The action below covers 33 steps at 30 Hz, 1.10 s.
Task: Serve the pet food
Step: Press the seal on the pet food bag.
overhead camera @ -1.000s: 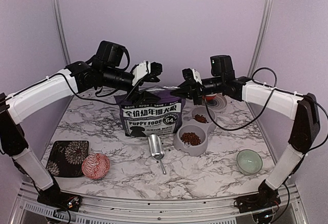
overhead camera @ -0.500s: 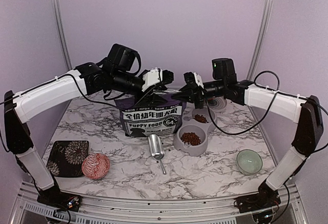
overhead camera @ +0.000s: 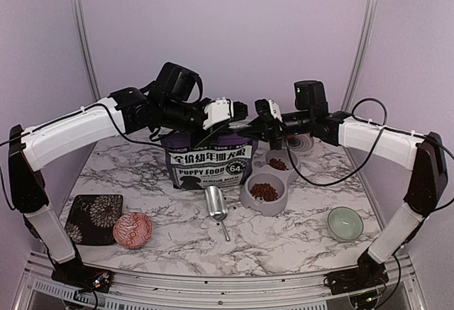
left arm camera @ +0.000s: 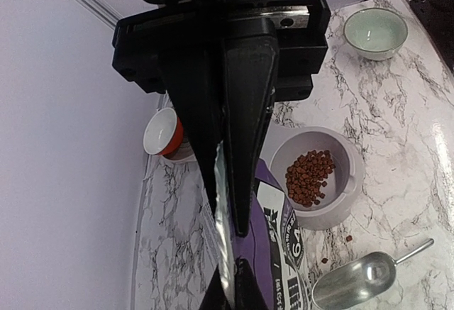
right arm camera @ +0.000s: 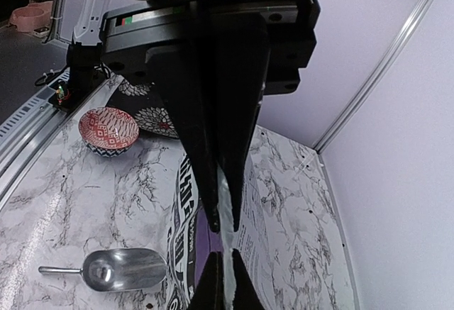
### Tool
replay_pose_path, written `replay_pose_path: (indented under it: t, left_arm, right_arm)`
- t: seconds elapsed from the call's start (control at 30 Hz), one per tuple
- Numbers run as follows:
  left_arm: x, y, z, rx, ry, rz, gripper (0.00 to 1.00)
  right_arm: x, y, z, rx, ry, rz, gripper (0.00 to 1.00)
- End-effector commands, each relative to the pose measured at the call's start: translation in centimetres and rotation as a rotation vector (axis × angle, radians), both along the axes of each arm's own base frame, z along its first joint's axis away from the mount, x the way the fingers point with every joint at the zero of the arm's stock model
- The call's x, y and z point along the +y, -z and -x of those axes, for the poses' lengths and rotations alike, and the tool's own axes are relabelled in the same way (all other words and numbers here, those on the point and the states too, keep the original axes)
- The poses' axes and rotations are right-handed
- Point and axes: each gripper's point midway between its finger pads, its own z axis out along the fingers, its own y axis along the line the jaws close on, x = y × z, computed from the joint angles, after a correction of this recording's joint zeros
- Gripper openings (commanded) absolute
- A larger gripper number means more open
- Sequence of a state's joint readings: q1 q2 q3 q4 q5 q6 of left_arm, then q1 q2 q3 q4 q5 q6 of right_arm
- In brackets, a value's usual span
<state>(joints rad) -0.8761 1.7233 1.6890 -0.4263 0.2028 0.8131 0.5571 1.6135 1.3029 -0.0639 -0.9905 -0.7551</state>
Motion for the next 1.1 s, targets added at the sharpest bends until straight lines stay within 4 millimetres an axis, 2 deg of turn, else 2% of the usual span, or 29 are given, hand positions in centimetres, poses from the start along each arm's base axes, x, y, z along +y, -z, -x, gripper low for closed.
replay_pose_path:
  t: [0.0, 0.13, 0.2, 0.23, 0.33, 0.4, 0.5, 0.6, 0.7, 0.73, 0.9, 0.97, 1.07]
  left_arm:
    - [0.3, 1.6, -1.5, -0.004, -0.083, -0.060, 0.00]
    - [0.4, 1.4, -1.2, 0.007, -0.080, -0.049, 0.00]
    - [0.2, 1.2, -1.0, 0.022, -0.075, -0.034, 0.02]
    - [0.2, 1.1, -0.9, 0.027, -0.071, -0.028, 0.07]
    - [0.0, 1.0, -0.7, 0.043, -0.068, -0.016, 0.17]
    - [-0.1, 0.9, -0.6, 0.049, -0.068, -0.010, 0.22]
    - [-0.2, 0.8, -0.6, 0.052, -0.061, -0.005, 0.23]
    - [-0.3, 0.7, -0.4, 0.053, -0.051, 0.002, 0.19]
    - [-0.3, 0.6, -0.3, 0.075, -0.064, 0.014, 0.01]
    - [-0.2, 0.6, -0.3, 0.077, -0.068, 0.015, 0.00]
    - [-0.2, 0.5, 0.2, 0.090, -0.054, 0.023, 0.00]
    - [-0.1, 0.5, 0.3, 0.093, -0.050, 0.025, 0.00]
    - [-0.1, 0.4, 0.5, 0.094, -0.046, 0.028, 0.00]
  right_arm:
    - [0.0, -2.9, 2.1, -0.050, -0.064, -0.058, 0.00]
    - [0.1, -2.8, 2.0, -0.056, -0.063, -0.057, 0.02]
    - [0.2, -2.9, 1.9, -0.060, -0.060, -0.063, 0.17]
    - [0.2, -2.9, 1.8, -0.057, -0.059, -0.064, 0.23]
    - [0.5, -2.6, 1.8, -0.057, -0.057, -0.059, 0.28]
    - [0.6, -2.5, 1.7, -0.057, -0.054, -0.054, 0.28]
    - [0.7, -2.2, 1.4, -0.056, -0.046, -0.048, 0.21]
    - [0.8, -2.0, 1.0, -0.063, -0.028, -0.042, 0.17]
    - [0.9, -1.8, 0.5, -0.072, -0.004, -0.036, 0.18]
    - [0.9, -1.8, 0.3, -0.081, 0.007, -0.034, 0.17]
    - [1.0, -1.6, -0.4, -0.101, 0.032, -0.024, 0.16]
    - [1.0, -1.6, -0.6, -0.108, 0.041, -0.023, 0.06]
    - [1.0, -1.6, -0.9, -0.116, 0.058, -0.021, 0.00]
